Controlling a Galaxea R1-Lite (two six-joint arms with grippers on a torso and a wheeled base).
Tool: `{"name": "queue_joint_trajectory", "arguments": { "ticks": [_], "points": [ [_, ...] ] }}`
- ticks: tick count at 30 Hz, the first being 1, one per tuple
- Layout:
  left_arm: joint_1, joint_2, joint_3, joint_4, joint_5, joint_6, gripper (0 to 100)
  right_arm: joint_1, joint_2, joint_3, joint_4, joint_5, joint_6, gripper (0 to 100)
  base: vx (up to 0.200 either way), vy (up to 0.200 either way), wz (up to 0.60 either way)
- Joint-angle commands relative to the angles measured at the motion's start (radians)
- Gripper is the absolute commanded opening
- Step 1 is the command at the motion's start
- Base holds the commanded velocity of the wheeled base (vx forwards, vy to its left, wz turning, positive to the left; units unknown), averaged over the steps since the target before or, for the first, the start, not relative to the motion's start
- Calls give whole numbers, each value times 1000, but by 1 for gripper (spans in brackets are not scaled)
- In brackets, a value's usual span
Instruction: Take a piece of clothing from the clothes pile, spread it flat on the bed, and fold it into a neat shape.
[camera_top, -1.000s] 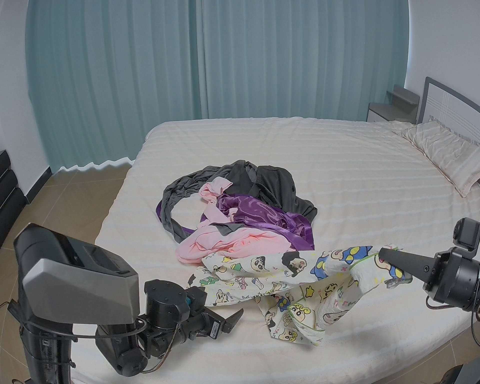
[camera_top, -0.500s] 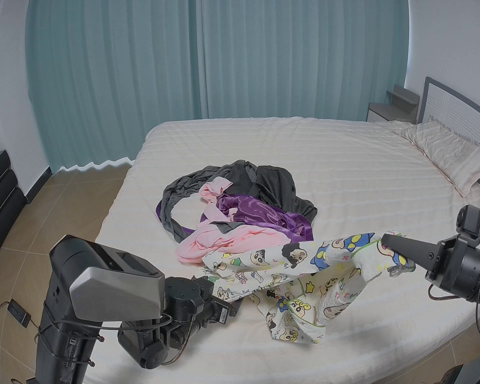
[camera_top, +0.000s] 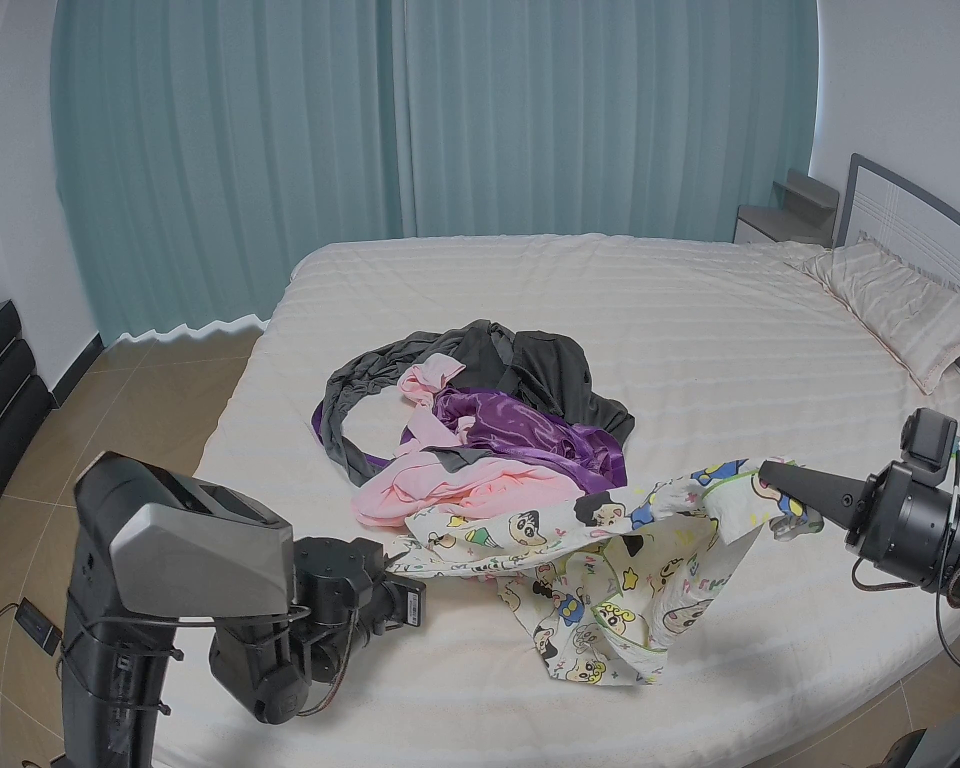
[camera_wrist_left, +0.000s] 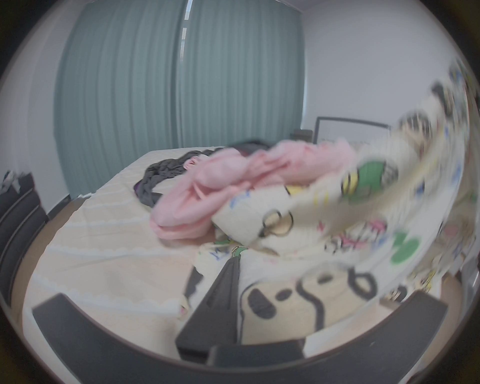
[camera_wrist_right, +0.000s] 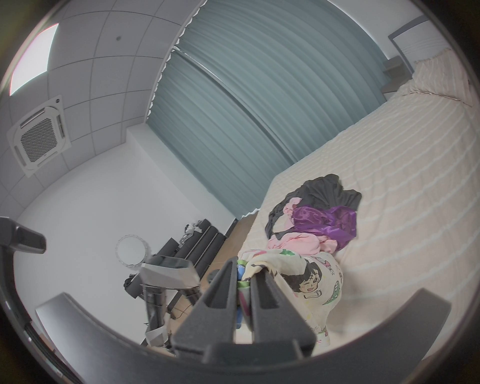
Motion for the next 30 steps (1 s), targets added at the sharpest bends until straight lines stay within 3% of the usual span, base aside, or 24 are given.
{"name": "queue_joint_trajectory", "arguments": {
  "ticks": [1, 6, 10, 13, 18, 24, 30],
  "points": [
    [6, -239, 110, -13, 38, -137, 0, -65, 147, -8, -7, -9, 1, 0, 0, 0, 0],
    [-49, -389, 129, -7, 40, -225, 0, -56, 284, -97, -15, -8, 29, 0, 0, 0, 0],
    [-106, -486, 119, 19, 41, -232, 0, -35, 357, -190, -26, -19, 86, 0, 0, 0, 0],
    [-126, -602, 36, 134, 41, -232, 0, -25, 388, -327, -40, -57, 136, 0, 0, 0, 0],
    [-126, -701, -146, 271, 70, -234, 0, -6, 379, -470, -41, -71, 139, 0, 0, 0, 0],
    [-126, -840, -364, 527, 84, -232, 0, 2, 284, -592, -49, -103, 129, 0, 0, 0, 0],
    [-118, -909, -441, 579, 84, -232, 0, 2, 190, -618, -76, -88, 129, 0, 0, 0, 0]
  ]
}}
